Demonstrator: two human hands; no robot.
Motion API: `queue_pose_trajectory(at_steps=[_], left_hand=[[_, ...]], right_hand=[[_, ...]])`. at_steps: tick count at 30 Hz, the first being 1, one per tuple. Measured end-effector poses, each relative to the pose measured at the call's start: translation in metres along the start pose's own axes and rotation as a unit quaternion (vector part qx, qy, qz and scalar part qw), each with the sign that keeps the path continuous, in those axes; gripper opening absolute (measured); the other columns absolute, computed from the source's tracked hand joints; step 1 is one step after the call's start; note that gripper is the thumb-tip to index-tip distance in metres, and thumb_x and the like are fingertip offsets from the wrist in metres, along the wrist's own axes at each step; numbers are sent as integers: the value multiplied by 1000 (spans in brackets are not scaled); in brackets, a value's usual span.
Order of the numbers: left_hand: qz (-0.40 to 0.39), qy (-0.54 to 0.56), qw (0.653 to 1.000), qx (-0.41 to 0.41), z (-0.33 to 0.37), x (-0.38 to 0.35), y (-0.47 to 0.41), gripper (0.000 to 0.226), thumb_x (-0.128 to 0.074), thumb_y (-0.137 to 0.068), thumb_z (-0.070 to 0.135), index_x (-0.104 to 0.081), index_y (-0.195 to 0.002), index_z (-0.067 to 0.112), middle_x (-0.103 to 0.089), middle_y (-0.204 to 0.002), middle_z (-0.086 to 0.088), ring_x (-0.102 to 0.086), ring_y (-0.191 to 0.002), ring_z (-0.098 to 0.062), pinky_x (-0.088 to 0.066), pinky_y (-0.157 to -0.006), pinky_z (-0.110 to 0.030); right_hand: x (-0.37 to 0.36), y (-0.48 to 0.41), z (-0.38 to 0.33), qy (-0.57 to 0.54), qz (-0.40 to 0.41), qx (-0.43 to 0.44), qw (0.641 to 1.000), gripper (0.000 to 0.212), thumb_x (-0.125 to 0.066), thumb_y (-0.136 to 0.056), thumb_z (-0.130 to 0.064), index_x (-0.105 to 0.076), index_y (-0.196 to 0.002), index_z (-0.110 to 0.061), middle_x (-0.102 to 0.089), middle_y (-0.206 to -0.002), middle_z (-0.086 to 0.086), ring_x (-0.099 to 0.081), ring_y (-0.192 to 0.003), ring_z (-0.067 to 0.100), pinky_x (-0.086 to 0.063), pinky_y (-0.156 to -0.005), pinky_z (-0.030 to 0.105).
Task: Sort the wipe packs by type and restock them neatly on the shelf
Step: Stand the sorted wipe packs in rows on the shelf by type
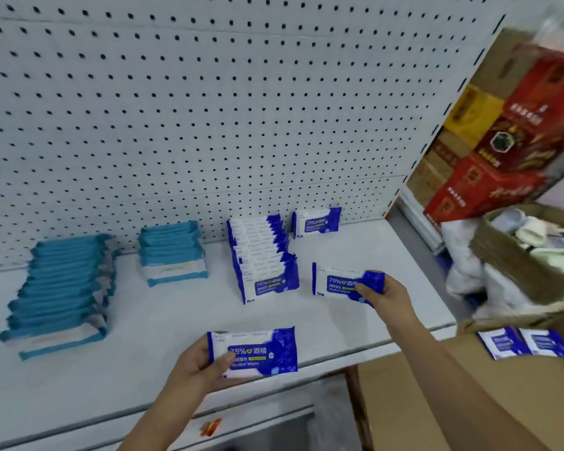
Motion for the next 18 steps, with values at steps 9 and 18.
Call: queue_pose_trajectory(at_steps=[9, 18], left_hand=[[-27, -34, 998, 35, 12, -27, -49, 21, -63, -94, 5, -61, -113, 11, -78, -99, -3, -75, -90, -24, -61, -67, -31], [-32, -98, 994, 34, 10, -46, -78, 33, -76, -83, 17, -60, -112, 10, -76, -100, -7, -73, -90, -20, -59, -85, -48]], right_hand=[[-30, -79, -17, 40, 2, -11, 999, 22, -68, -91, -4, -60, -108, -16, -69, -101, 1, -66, -91, 18, -52, -65, 15], [-51, -170, -27, 101, 11, 32, 994, 21, -65, -86, 9, -63, -101, -6, -67, -96, 8, -66, -76, 3, -51, -67, 14]])
Point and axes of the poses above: each hand's wrist, its own y-axis away from the middle knuckle, its own x-axis out of the back of the hand, z = x × y, the point moved 9 cm from there along -y, towards the middle knuckle
